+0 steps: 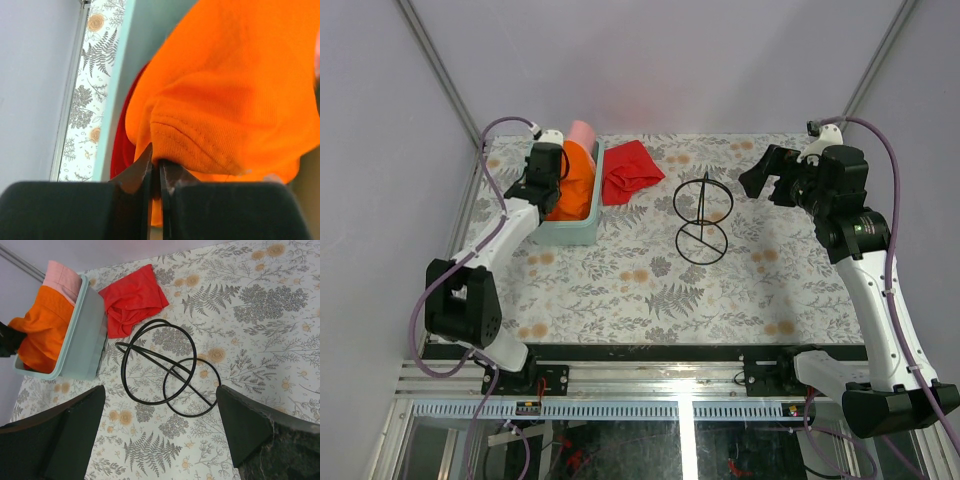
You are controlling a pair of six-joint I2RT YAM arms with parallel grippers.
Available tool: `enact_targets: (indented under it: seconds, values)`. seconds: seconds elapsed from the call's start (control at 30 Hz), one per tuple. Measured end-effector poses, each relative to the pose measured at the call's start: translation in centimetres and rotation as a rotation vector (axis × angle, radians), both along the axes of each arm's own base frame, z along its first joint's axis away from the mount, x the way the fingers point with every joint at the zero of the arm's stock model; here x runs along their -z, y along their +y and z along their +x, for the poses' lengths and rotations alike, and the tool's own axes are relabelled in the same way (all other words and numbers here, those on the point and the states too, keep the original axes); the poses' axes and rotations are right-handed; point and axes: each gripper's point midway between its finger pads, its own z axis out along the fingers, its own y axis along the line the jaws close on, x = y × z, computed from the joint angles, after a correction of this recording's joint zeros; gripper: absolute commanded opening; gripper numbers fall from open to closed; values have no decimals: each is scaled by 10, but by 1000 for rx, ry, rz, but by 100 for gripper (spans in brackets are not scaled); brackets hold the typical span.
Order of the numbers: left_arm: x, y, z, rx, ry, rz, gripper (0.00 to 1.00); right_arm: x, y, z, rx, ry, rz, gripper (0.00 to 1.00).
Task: Stack the hats
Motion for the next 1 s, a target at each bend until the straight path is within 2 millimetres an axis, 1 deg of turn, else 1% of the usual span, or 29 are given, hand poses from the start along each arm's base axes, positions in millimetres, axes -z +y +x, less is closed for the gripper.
enact_targets:
  seconds: [0.07,0.13,0.17,0.23,0.27,0.3,0.37,0.47,0.53,0.6,0.67,0.8,0.93,1.0]
  values:
    - [-9,5,12,-12,-10,-25,0,1,0,0,1,3,-1,99]
    - [-27,6,22,-12,-21,-54,0,1,-1,0,5,6,-3,99]
    - [-41,3,26,-5,-37,-74,0,3,-2,-1,10,11,-6,99]
    - [-76,-7,32,19,-86,-119,0,5,-4,-1,19,20,-12,99]
    - [-99,-11,35,31,-123,-147,0,6,-5,-1,24,25,-15,99]
    - [-117,-15,37,40,-153,-171,0,7,-5,-1,24,29,-16,99]
    - [-159,-26,35,77,-212,-242,0,10,-5,0,29,40,-20,99]
    - [-215,-45,25,143,-278,-361,0,15,-6,2,33,56,-27,99]
    - [-240,-59,17,194,-297,-441,0,18,-7,4,35,69,-38,99]
    - [-259,-76,8,254,-299,-542,0,20,-7,5,33,74,-48,99]
    - [-269,-97,-1,313,-273,-654,0,20,-8,7,34,73,-58,99]
    - [-274,-141,-15,423,-173,-864,0,21,-11,6,39,79,-75,99]
    - [-265,-192,-32,518,-26,-1028,0,27,-23,4,94,116,-114,99]
    - [-259,-225,-47,573,60,-1087,0,30,-33,3,143,148,-138,99]
